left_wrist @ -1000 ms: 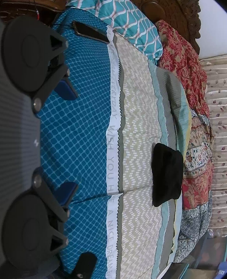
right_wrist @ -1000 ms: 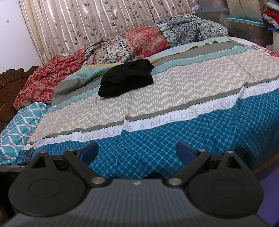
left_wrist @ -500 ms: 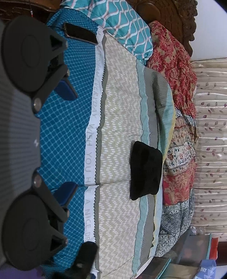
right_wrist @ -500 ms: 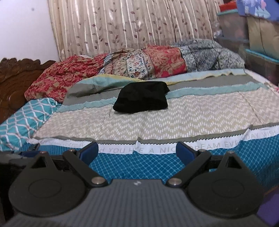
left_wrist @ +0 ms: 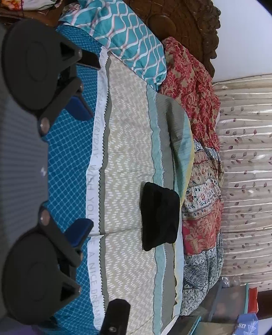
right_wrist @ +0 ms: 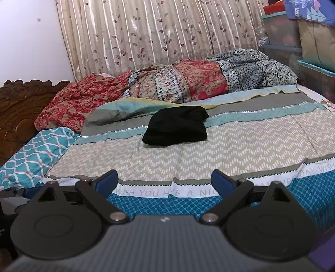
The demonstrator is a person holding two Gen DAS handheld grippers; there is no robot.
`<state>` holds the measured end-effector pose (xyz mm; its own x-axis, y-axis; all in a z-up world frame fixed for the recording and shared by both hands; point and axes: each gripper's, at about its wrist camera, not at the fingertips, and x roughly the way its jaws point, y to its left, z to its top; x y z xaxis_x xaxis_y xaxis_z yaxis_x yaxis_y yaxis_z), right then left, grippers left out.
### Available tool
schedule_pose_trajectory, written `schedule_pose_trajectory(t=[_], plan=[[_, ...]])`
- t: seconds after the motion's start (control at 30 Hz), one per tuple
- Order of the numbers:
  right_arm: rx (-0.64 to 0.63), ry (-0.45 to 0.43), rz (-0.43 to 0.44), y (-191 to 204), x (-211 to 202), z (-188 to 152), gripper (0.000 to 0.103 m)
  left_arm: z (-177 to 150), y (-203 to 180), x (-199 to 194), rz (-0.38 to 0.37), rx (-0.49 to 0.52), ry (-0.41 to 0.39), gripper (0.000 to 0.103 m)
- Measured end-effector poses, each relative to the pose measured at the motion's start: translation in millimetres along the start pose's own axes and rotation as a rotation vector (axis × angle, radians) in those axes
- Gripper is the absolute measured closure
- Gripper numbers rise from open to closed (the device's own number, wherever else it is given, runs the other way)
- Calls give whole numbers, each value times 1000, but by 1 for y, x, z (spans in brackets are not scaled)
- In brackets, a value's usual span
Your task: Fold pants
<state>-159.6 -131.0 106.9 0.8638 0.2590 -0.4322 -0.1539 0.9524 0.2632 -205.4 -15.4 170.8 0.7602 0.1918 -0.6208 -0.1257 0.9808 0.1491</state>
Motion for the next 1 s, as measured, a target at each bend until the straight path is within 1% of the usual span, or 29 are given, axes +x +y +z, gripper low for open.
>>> schedule_pose_trajectory(t=[0.2,0.37,0.6,1.0], plan=[[8,11,14,0,1,2,6,2,3,1,22,-5,24,0],[5,36,17,2,3,0,6,0,6,3,2,-17,55,0],[19,48,16,1,5,-2,6,-3,5,5,-12,-24,80,0],[57,84,12,-5,10,-8,6,-18,-9,15,-43,14,159,0]])
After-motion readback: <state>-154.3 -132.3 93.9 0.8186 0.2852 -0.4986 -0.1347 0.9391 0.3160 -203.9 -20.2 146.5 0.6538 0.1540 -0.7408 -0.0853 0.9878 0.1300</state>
